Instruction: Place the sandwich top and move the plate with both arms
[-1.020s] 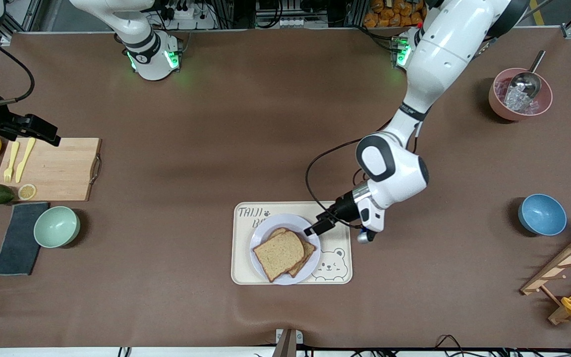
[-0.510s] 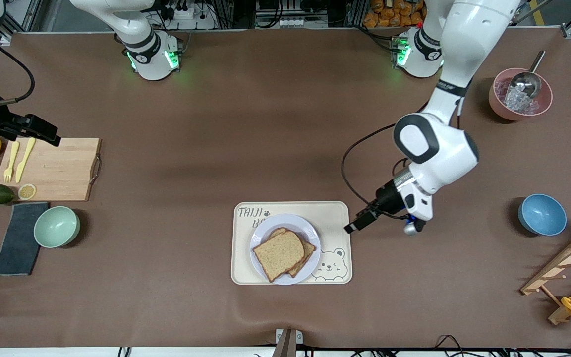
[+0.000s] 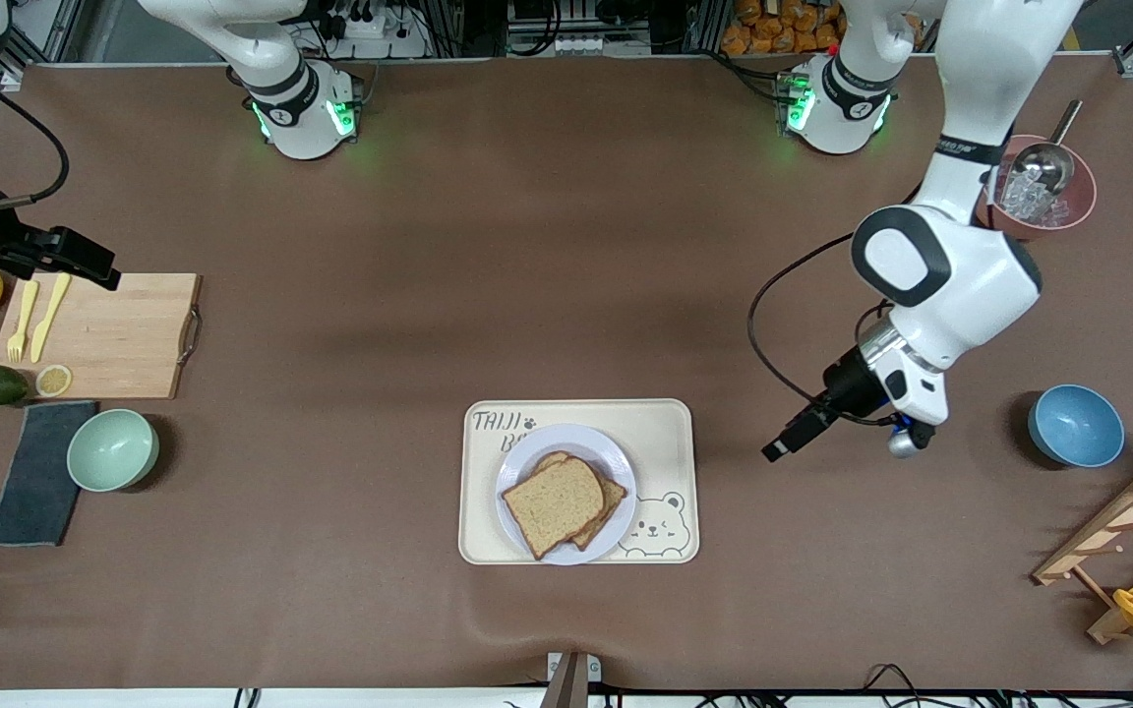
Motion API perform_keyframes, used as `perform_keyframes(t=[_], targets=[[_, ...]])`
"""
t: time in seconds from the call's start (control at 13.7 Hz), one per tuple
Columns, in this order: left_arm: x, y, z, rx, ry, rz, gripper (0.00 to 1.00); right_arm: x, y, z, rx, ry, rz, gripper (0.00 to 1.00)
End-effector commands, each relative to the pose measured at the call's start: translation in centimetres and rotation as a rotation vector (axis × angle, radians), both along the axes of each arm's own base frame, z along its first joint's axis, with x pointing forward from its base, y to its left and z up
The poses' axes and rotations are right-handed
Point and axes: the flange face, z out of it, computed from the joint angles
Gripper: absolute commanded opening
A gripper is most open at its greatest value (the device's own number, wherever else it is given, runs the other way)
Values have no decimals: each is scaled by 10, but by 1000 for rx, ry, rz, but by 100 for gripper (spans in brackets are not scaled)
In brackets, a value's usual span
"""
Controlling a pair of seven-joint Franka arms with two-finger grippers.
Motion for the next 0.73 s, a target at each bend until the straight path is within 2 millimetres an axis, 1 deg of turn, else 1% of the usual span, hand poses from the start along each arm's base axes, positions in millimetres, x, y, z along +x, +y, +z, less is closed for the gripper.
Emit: perform_keyframes(t=[0.0,0.07,0.22,0.29,0.36,0.51,0.66], targets=[[-27,41,35,58,18,-54,100,0,-2,-1,-2,3,-8,100],[-29,55,46,68,36,-81,100,0,-2,-1,-2,3,-8,100],[-35,94,69,124,70,-133,100,0,-3,-1,-2,3,-10,100],[-40,106,82,176,83,-166,100,0,-3,-1,-2,3,-10,100],[-46,112,93,239,94,-197,100,0,-3,-1,-2,3,-10,100],[-58,111,113,408,120,-256,100,0,-6,-1,-2,3,-14,100],[-67,114,124,524,155,-318,100,0,-7,-2,-2,4,-16,100]])
